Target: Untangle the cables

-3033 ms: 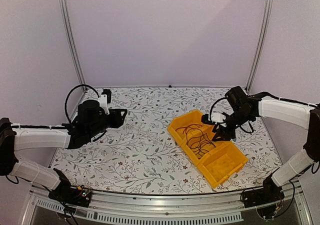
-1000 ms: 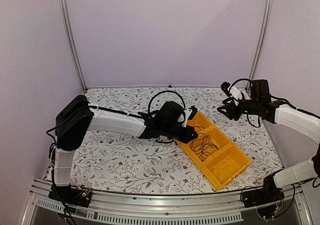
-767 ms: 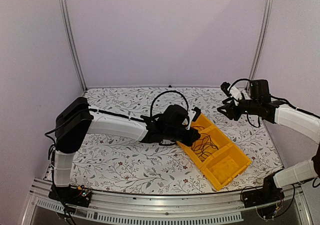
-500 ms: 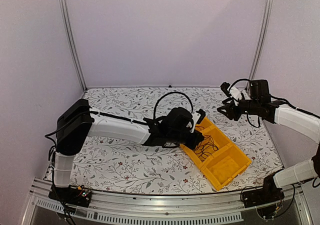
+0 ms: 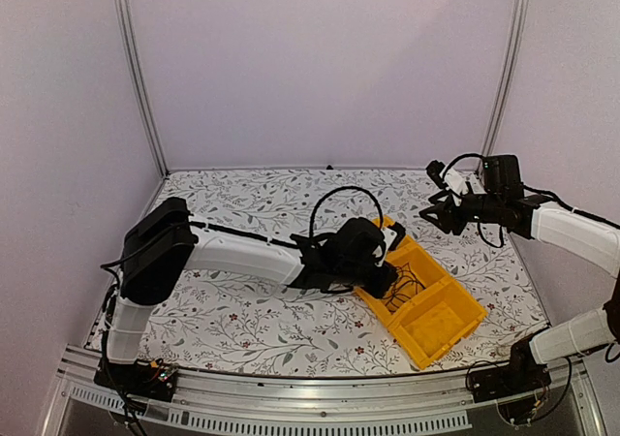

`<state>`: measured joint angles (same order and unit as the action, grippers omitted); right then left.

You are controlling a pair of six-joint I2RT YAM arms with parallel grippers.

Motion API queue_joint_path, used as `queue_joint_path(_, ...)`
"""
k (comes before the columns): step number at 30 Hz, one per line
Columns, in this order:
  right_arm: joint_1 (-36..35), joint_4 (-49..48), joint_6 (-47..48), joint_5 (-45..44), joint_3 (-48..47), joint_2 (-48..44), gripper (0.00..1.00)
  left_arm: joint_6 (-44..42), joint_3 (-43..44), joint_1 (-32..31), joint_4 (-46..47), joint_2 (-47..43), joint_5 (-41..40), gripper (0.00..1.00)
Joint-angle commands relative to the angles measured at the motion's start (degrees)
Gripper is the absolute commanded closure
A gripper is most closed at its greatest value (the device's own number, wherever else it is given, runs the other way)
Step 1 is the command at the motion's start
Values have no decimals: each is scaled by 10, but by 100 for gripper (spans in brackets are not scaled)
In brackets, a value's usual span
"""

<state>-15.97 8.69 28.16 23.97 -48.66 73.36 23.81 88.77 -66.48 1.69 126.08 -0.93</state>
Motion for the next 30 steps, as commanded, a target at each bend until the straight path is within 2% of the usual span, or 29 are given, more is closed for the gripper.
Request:
queue_joint_path(1,-1,3,6,15,3,0,50,-23,9,2,-45,-41,-36,83)
queue_joint_path(4,-1,4,8,16,3,-1,50,-31,11,8,-67,-59,-44,60)
queue_joint_path(7,-1,4,9,19,3,-2,50,-44,11,13,-92,-85,-46,46)
queue_joint_path(10,-1,5,8,22,2,2,50,-62,2,18,-133,-118,-53,38)
queue_joint_path(17,-2,6,9,17,0,9,50,-73,-97,53,-179,-238,-86,29)
queue_joint_path(26,-2,9,10,22,-2,15,49,-19,-270,153,-177,-365,-128,30)
queue_joint_path(30,-2,12,11,27,-1,16,49,15,-318,213,-169,-378,-107,30)
